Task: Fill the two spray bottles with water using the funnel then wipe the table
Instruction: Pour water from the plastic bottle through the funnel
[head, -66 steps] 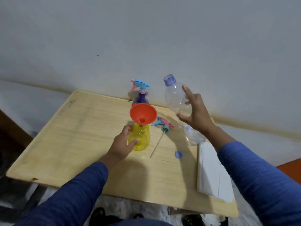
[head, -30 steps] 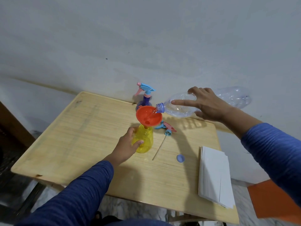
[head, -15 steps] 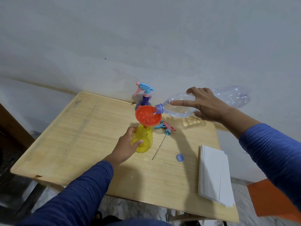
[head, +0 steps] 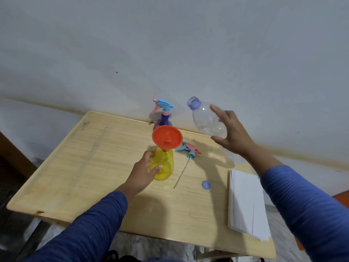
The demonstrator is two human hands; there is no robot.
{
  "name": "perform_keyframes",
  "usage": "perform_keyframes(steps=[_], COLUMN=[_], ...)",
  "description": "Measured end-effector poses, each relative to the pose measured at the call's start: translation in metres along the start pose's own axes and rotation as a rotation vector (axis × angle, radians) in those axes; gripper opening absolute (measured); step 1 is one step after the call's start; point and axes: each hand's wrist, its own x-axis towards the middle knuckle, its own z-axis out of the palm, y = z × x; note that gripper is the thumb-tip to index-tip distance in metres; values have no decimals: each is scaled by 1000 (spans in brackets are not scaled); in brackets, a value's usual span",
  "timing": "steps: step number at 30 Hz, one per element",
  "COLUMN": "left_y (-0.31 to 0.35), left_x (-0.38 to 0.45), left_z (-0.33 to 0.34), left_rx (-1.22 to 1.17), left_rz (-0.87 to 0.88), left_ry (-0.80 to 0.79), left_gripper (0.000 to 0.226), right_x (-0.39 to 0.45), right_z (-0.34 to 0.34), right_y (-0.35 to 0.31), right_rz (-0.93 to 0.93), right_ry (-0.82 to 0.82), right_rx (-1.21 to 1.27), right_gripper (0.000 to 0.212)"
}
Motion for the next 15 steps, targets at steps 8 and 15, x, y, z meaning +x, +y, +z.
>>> perform_keyframes(steps=[8, 15], left_y=[2, 4], left_x=[-1, 0], left_z=[1, 2], left_rx=[-16, 30], left_rz=[-10, -29], left_ry=[3, 12], left_gripper=[51, 56], right_x=[-16, -31], right_z=[13, 34], right_y=[10, 10], right_rz=[298, 503], right_ry=[369, 607], right_rx=[248, 381], right_gripper=[105, 117])
